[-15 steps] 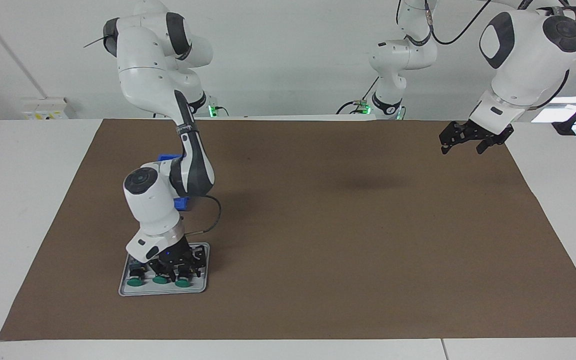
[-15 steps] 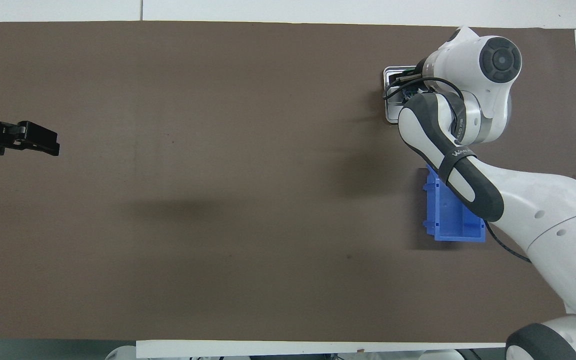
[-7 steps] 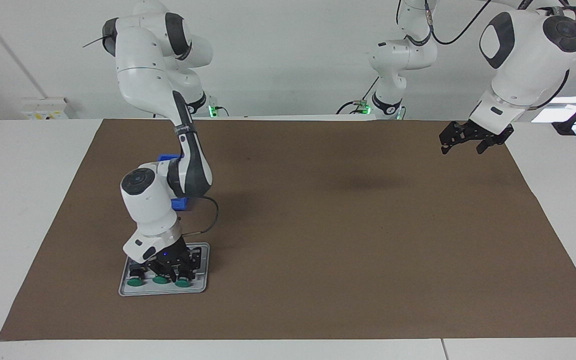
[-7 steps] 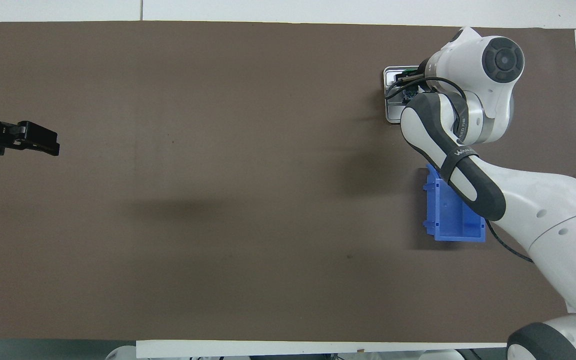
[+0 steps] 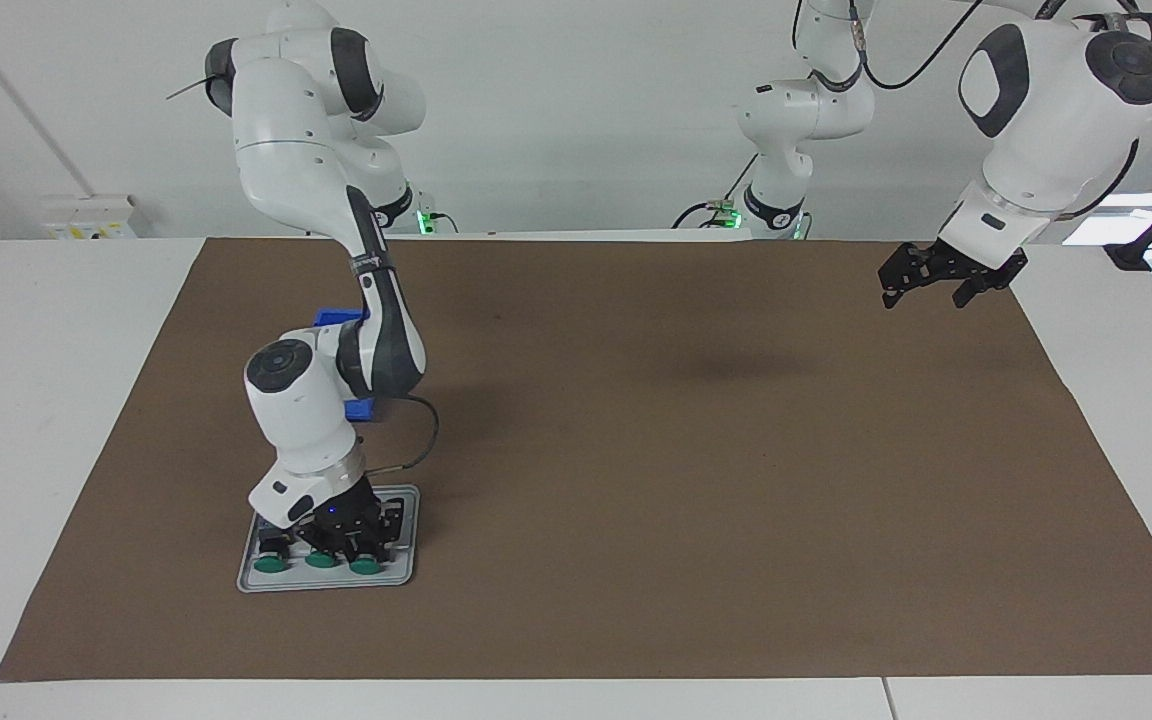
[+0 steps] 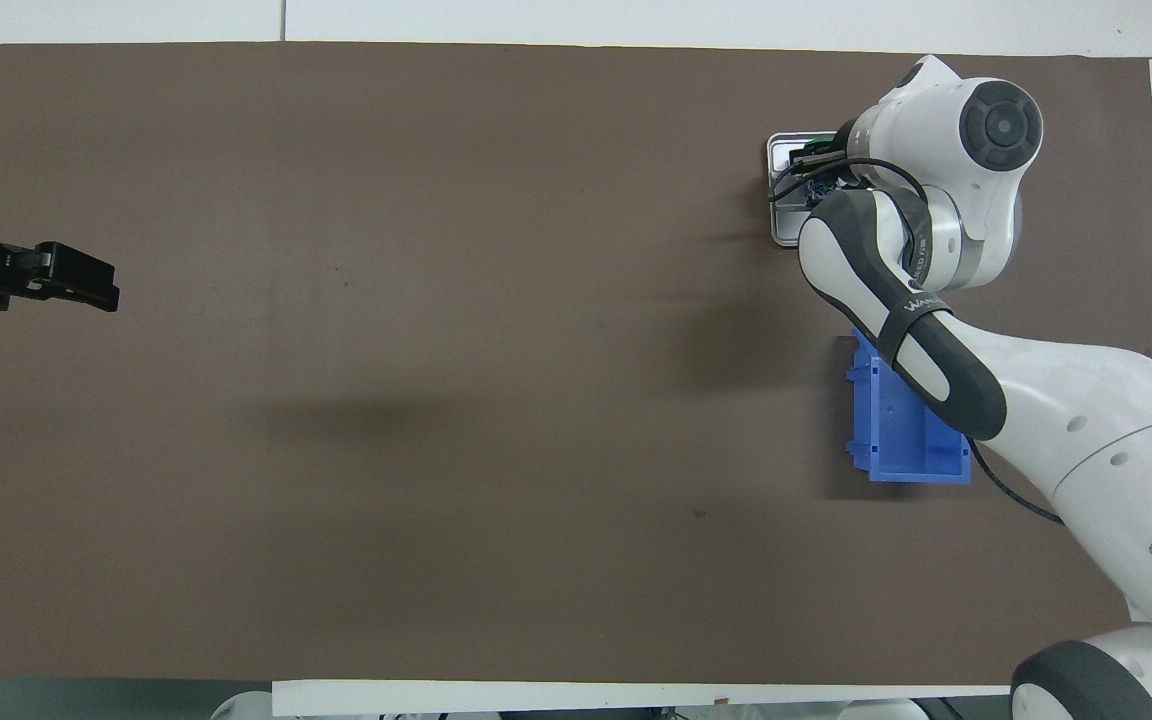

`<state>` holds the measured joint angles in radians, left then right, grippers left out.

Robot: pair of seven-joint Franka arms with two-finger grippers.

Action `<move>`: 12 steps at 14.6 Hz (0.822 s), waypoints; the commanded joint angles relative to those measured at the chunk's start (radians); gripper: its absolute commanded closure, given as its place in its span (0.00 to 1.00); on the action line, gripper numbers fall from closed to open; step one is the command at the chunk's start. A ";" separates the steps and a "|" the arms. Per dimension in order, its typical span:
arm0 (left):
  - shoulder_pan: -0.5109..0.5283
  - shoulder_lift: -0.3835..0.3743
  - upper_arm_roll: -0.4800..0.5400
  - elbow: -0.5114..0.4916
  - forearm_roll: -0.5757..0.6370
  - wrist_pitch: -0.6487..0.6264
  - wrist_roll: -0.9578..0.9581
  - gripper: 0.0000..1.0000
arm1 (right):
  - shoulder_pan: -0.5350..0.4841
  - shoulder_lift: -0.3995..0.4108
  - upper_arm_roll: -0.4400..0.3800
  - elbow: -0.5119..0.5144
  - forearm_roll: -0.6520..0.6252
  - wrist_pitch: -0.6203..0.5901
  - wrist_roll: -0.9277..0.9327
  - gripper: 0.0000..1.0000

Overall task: Place and press button with both arms
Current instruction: 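Carry the green button with the right gripper toward the table center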

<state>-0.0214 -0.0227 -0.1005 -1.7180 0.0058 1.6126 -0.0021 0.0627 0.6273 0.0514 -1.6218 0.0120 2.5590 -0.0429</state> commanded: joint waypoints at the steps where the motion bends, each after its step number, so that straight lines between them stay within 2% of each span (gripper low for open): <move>1: 0.011 -0.002 -0.002 0.001 -0.012 0.000 0.017 0.00 | -0.011 0.005 0.008 -0.006 -0.012 0.017 -0.018 0.70; 5: 0.011 -0.002 -0.002 0.001 -0.012 0.000 0.017 0.00 | -0.011 0.003 0.008 -0.004 -0.012 0.009 -0.018 0.85; 8: 0.011 -0.002 -0.002 0.001 -0.012 0.000 0.017 0.00 | -0.009 0.002 0.007 0.019 -0.012 -0.032 -0.018 0.90; 10: 0.011 -0.002 -0.002 0.001 -0.012 0.000 0.017 0.00 | -0.011 -0.001 0.005 0.052 -0.007 -0.083 -0.017 0.91; 12: 0.011 -0.002 -0.002 0.001 -0.012 0.000 0.017 0.00 | -0.011 -0.017 0.004 0.112 0.003 -0.205 -0.014 0.91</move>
<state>-0.0214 -0.0227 -0.1005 -1.7180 0.0058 1.6126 -0.0021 0.0614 0.6243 0.0508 -1.5694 0.0121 2.4573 -0.0430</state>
